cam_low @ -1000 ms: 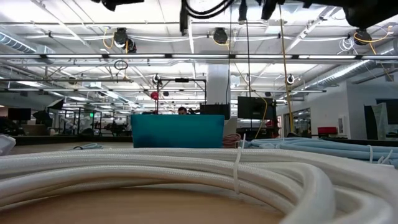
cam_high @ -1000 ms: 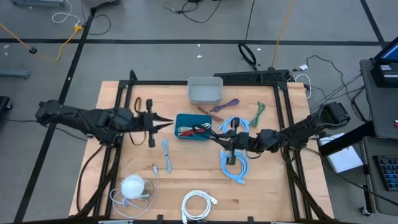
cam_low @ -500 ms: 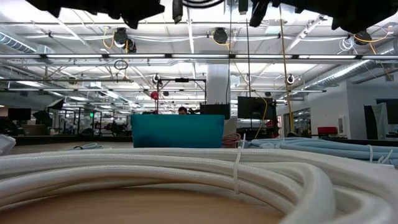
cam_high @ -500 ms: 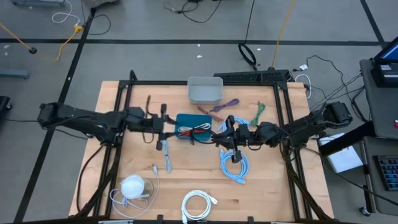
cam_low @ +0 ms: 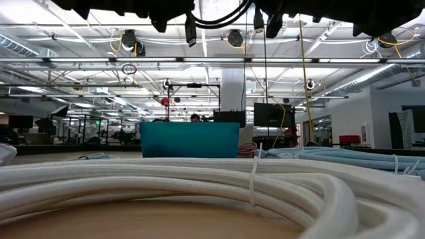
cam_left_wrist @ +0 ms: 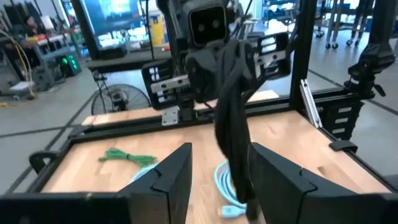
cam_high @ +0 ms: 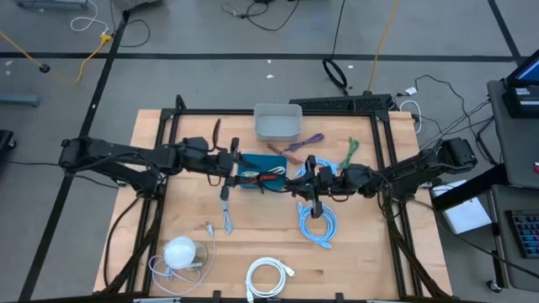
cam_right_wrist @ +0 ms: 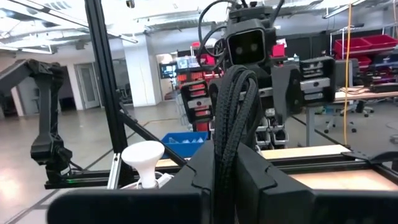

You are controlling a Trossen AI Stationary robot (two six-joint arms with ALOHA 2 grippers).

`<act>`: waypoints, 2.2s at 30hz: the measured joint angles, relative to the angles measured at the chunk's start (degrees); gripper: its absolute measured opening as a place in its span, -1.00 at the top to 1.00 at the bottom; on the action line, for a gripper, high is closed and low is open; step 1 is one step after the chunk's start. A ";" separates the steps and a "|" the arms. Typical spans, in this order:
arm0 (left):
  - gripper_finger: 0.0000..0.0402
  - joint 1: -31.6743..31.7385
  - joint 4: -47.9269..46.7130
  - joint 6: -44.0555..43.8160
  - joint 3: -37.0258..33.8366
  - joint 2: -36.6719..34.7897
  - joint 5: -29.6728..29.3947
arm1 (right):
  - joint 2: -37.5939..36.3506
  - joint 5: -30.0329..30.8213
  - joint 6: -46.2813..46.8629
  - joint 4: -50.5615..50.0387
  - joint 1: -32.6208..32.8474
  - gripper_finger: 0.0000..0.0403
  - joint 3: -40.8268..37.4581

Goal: Pick & Place USB Port
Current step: Put the black HDMI cable into the gray bin

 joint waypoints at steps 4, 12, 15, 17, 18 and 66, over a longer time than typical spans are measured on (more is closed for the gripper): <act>0.20 0.16 -0.06 -0.64 1.50 3.10 0.86 | 0.00 0.17 -0.31 -0.78 0.00 0.91 0.00; 0.83 0.14 -3.83 -1.01 5.81 6.47 0.05 | 0.00 1.53 -3.05 -2.00 0.00 0.85 0.00; 0.92 0.43 -4.56 -1.99 6.07 6.07 -0.92 | 0.00 1.51 -3.53 -1.52 0.02 0.62 0.00; 0.93 1.17 -5.02 -3.31 6.02 5.55 -1.10 | 0.00 1.56 -3.66 -0.97 0.42 0.47 0.00; 0.93 1.79 -4.73 -4.07 6.02 5.44 -1.08 | 0.00 1.70 -4.01 -0.51 0.60 0.41 0.00; 0.94 35.91 -15.86 -2.15 28.43 29.35 7.71 | -0.37 4.70 -9.62 -0.23 10.00 0.09 0.07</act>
